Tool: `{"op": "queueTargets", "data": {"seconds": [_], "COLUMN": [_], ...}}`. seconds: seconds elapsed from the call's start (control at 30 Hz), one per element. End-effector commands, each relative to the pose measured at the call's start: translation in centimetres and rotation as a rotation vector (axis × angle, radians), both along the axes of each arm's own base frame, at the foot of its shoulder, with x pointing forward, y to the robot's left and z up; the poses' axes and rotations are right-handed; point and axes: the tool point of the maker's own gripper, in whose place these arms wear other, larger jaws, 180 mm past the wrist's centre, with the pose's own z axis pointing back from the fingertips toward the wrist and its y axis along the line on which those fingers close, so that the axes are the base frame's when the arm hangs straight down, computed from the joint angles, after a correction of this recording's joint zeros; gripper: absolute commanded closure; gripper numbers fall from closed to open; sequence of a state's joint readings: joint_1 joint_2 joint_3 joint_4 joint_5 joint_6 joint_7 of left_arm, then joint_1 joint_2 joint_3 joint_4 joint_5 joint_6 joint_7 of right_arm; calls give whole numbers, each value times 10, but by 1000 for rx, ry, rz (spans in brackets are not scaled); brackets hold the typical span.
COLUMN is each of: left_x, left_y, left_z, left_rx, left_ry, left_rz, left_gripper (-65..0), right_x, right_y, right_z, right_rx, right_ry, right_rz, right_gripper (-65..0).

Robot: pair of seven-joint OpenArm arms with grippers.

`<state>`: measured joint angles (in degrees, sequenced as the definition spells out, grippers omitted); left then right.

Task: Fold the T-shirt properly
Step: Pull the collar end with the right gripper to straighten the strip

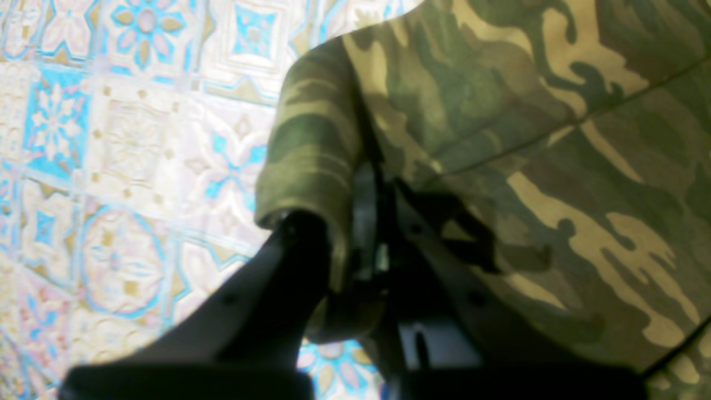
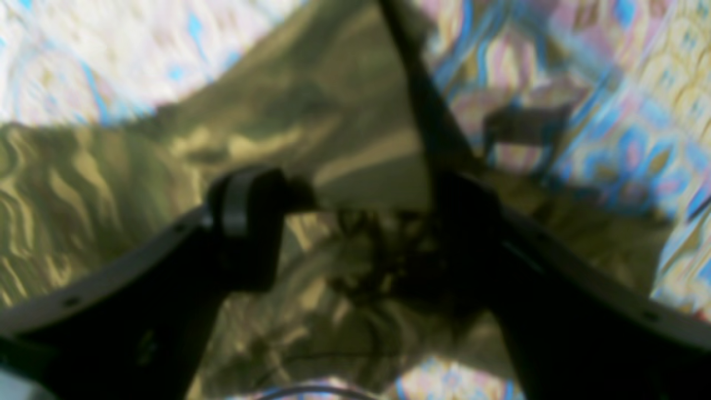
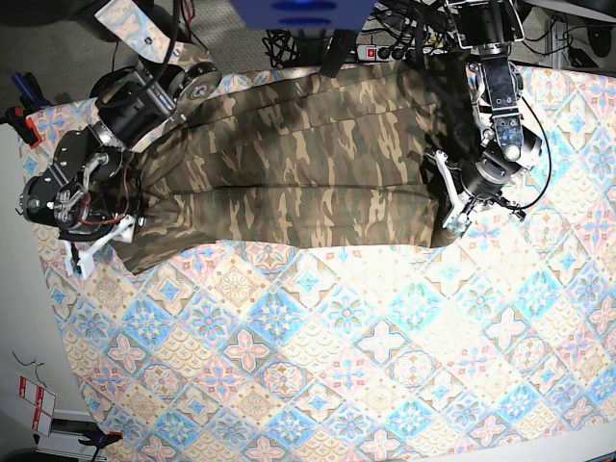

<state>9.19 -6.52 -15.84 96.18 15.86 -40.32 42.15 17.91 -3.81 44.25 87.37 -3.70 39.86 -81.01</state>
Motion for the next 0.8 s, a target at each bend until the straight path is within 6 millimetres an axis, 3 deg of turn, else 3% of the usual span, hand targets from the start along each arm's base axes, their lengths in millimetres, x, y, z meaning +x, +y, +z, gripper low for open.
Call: {"op": "queueTargets", "data": {"seconds": [0.0,0.13,0.2,0.37,0.43,0.53,0.77], "left_x": [7,7,7,9,11,12,37], "left_y": [0,1,1,1,0,0,1], "left_z": [5,-1,-1,1,3,4,23], "left_rx": [-9,-17,-17,-16,-18,-22,-20], "left_ry": [-25,-10,-10,-16,-22,-26,-87], "left_rz": [2,7,7,7,6,6,10], "left_gripper": [0,0,0,0,0,0,0], "right_x": [17,12,11,15,20,30,57], "right_y": [-8,-15,-20,-18,-15,-13,-23], "right_z": [17,14,12,1,-2,3,23], "right_rx": [-23,-35,-40,-24,-43,-71,-83], "right_ry": [-66,-58,-52,-30,-6,-30,-129], "right_rz": [-1,-3,-3,34,90,131,120], "right_gripper": [-425,-422,-387,-106,-22,-7,-7]}}
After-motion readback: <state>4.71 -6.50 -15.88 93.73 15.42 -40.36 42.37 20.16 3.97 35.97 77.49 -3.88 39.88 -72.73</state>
